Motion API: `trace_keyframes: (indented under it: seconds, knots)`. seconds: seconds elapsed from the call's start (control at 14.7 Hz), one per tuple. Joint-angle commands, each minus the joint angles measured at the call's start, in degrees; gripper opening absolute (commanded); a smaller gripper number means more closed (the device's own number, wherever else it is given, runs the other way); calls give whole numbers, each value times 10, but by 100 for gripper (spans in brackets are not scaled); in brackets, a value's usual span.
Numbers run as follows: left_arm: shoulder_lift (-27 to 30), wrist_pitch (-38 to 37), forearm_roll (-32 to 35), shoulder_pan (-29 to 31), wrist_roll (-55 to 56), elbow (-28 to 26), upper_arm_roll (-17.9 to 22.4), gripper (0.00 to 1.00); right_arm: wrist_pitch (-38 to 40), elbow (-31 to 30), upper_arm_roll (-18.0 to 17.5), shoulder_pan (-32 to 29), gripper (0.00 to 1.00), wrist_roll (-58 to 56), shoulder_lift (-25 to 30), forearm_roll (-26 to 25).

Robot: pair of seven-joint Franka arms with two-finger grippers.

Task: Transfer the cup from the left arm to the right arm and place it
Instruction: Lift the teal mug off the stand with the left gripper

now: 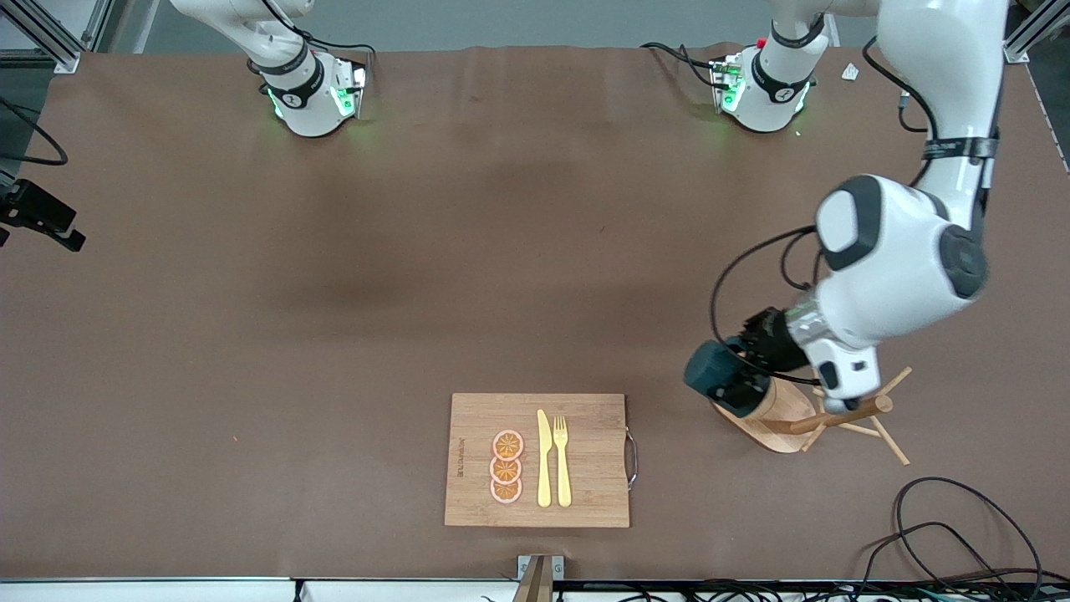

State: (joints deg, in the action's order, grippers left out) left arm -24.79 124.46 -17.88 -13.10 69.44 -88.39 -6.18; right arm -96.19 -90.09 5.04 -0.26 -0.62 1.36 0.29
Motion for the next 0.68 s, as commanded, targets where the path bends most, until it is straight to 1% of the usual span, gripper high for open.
trace_keyframes:
  seconds: [0.0,0.27,0.61]
  knots:
    - [-3,-4,68,-52,69,15,5,71,0,-10,-10,-14,100,-9,7,1]
    - [-26,-4,166,-126,140,28,6,71,0,-10,-10,-14,100,-9,7,1]
    - [-60,-4,315,-211,191,33,7,71,0,-10,-10,-16,100,-9,7,1]
